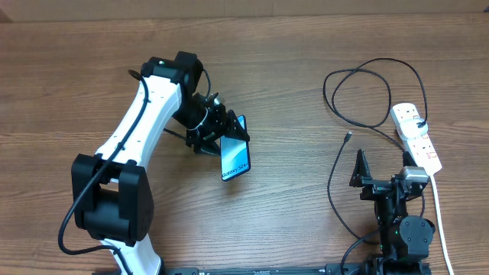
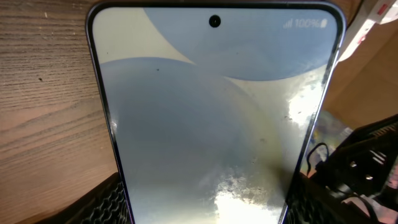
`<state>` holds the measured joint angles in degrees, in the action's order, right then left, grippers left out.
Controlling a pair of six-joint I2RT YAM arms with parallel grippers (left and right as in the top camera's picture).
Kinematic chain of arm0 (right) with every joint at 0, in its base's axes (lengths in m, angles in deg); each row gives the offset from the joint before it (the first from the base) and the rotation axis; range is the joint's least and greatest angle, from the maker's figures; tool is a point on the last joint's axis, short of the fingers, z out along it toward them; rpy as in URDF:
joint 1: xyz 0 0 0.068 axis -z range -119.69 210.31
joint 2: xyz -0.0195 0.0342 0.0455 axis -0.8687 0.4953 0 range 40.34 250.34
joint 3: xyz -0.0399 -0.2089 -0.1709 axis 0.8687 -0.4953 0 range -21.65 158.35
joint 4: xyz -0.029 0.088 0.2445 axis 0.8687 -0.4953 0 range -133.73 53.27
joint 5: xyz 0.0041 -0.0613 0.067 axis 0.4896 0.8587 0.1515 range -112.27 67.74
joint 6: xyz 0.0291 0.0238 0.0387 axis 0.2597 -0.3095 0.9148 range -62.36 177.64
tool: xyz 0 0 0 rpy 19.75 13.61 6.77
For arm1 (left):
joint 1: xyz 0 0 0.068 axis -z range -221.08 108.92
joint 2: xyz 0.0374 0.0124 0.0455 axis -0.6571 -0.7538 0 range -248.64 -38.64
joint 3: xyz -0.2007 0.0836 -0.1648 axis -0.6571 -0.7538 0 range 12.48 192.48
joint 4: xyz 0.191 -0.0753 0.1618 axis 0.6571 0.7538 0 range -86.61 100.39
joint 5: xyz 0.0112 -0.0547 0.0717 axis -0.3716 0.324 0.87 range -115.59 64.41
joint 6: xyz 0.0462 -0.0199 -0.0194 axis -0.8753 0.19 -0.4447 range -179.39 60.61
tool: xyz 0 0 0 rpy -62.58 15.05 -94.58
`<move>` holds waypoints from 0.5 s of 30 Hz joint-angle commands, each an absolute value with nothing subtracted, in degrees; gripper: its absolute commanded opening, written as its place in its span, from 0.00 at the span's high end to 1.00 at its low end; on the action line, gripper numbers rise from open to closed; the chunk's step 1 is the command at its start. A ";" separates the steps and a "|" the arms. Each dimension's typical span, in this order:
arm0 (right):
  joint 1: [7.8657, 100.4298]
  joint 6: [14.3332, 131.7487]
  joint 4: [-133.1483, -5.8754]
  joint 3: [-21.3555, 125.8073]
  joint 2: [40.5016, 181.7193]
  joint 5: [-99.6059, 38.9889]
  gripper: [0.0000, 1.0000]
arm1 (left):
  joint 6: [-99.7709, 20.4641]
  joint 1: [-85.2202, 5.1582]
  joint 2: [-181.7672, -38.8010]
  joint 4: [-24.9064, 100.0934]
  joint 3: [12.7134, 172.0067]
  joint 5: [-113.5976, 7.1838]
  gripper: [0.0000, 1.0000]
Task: Plug charger to phone and switch on socket
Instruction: 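Lift the smartphone with the left gripper and tilt it upright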
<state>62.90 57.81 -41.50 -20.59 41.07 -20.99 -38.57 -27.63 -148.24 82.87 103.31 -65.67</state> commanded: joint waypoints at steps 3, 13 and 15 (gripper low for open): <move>63.05 57.57 -41.35 -21.20 40.50 -21.34 0.00 | -40.15 -29.46 -148.02 83.11 104.95 -69.40 0.49; 63.05 57.57 -41.35 -21.20 40.50 -21.34 0.00 | -40.15 -29.62 -148.02 83.09 104.95 -72.16 0.49; 63.05 57.57 -41.35 -21.20 40.50 -21.34 0.00 | -40.15 -29.62 -148.02 83.09 104.95 -74.15 0.50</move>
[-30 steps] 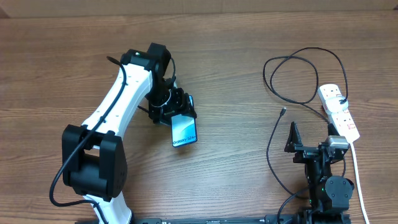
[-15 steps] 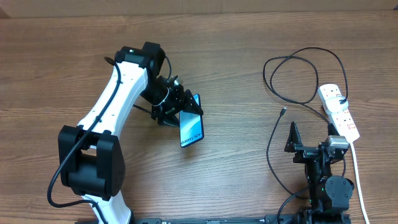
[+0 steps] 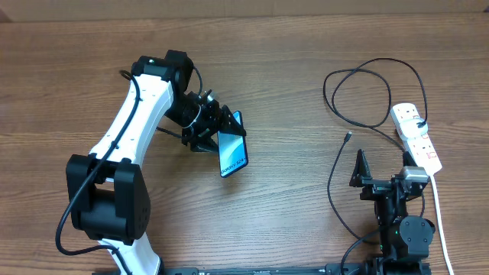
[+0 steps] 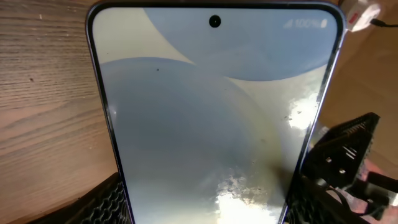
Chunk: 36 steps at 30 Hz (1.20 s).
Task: Plug charger to phone and switch on socket
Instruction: 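Lift the smartphone with the left gripper and tilt it upright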
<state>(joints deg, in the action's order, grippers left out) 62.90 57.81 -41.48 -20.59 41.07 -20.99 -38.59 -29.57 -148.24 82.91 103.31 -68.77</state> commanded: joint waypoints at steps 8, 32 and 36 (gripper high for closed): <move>63.05 57.57 -41.35 -21.20 40.50 -21.34 0.00 | -40.12 -29.62 -148.02 83.04 104.95 -75.72 0.50; 63.05 57.57 -41.35 -21.20 40.50 -21.34 0.00 | -38.05 -29.62 -148.02 79.68 104.95 -62.26 0.50; 63.05 57.57 -41.35 -21.20 40.50 -21.34 0.00 | -38.11 -29.73 -148.02 78.91 106.11 -61.93 0.54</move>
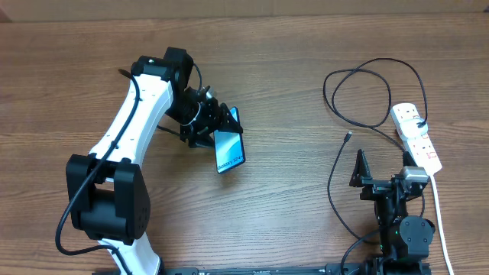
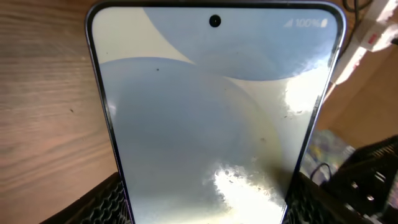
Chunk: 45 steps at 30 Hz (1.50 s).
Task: Plug charger to phone and switch on socket
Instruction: 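Lift the smartphone with the left gripper and tilt it upright, then swing the right gripper toward the phone held by the left gripper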
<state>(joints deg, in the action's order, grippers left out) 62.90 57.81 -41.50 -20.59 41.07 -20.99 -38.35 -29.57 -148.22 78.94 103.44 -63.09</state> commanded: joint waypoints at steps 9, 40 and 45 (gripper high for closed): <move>63.05 57.57 -41.35 -21.20 40.50 -21.34 0.00 | -39.64 -29.86 -148.02 88.77 119.86 -53.40 0.54; 63.05 57.57 -41.35 -21.20 40.50 -21.34 0.00 | -37.54 -26.27 -148.06 96.25 133.28 -39.94 0.55; 63.05 57.57 -41.35 -21.20 40.50 -21.34 0.00 | -37.72 -24.90 -148.06 97.30 133.10 -38.26 0.55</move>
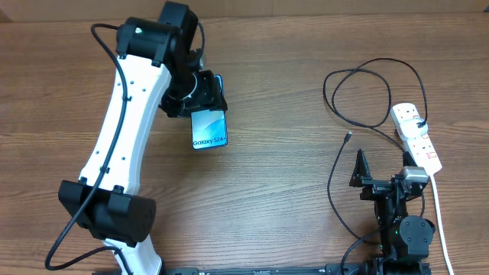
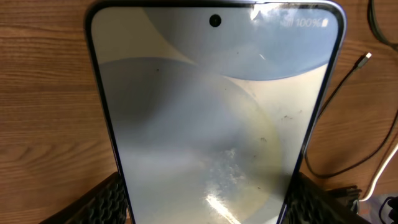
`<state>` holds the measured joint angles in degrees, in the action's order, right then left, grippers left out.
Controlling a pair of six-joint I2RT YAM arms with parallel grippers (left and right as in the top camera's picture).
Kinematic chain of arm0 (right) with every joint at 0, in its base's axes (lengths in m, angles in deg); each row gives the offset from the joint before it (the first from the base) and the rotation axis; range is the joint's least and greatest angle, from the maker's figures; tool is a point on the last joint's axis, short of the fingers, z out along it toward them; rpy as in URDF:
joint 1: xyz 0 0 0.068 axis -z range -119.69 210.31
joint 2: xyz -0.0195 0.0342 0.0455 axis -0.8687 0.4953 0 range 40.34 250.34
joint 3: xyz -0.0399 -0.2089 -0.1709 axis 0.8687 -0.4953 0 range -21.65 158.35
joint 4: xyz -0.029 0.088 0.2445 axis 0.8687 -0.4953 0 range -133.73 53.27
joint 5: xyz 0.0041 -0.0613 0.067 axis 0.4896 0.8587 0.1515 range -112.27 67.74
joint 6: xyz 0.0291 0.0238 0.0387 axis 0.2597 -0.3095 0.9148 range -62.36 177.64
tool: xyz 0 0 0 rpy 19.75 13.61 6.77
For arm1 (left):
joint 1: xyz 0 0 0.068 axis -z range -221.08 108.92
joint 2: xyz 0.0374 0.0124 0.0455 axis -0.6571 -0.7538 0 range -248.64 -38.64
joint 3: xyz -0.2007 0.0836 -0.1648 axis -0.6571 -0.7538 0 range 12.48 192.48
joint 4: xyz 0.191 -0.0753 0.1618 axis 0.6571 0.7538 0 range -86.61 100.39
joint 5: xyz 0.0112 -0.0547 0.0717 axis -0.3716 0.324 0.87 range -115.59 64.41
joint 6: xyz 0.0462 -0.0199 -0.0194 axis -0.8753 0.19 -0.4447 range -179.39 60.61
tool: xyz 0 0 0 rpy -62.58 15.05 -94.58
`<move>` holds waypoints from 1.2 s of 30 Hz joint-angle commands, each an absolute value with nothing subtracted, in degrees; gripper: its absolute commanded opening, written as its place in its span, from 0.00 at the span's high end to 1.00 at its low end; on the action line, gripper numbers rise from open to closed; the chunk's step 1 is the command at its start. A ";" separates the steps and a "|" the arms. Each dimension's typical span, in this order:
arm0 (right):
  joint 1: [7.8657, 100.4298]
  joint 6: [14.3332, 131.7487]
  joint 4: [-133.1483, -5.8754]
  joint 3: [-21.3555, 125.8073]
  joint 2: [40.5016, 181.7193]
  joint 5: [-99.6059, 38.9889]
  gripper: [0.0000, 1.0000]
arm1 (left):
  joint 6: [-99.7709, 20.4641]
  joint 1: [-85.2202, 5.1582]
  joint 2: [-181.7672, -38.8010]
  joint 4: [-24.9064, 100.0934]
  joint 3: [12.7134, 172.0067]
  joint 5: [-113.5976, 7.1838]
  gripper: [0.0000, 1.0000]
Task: Plug charger to phone and switch on socket
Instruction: 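Swing the right gripper toward the phone held by the left gripper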
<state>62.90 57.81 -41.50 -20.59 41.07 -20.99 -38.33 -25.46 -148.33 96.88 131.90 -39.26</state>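
My left gripper (image 1: pixel 200 90) is shut on the phone (image 1: pixel 209 128), a blue Samsung with a lit screen, held above the table at the back left. The phone (image 2: pixel 214 118) fills the left wrist view, screen toward the camera, with a ribbed black pad (image 2: pixel 109 202) at each lower edge. The black charger cable (image 1: pixel 359 84) loops at the right, and its free plug (image 1: pixel 348 137) lies on the wood. A white socket strip (image 1: pixel 416 136) lies at the far right. My right gripper (image 1: pixel 359 169) rests near the front right edge, apart from the cable; its state does not show.
The cable's plug (image 2: pixel 367 57) and a stretch of cable (image 2: pixel 348 124) show at the right of the left wrist view. A white lead (image 1: pixel 439 221) runs from the socket strip toward the front edge.
My left arm has moved toward the back of the table with the phone, which now hangs higher and farther left, its long side facing the front. The right arm has not moved.
The left gripper held the phone over the middle left of the table throughout. It shifted slightly left between the first two moments and stayed there at the third. Now the phone is raised farther back. Cable, socket strip and right arm stayed put.
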 commanded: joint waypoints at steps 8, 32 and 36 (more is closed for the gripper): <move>62.95 58.35 -40.08 -21.20 40.50 -24.55 0.00 | -37.46 -24.85 -148.06 97.06 132.51 -37.84 0.55; 62.90 106.46 -40.96 -21.22 40.79 -71.04 0.00 | -33.70 -24.55 -148.06 83.48 114.52 -47.74 0.57; 62.18 100.25 -41.04 -21.20 41.81 -71.21 0.00 | -31.84 -24.24 -148.06 81.52 114.52 -48.18 0.56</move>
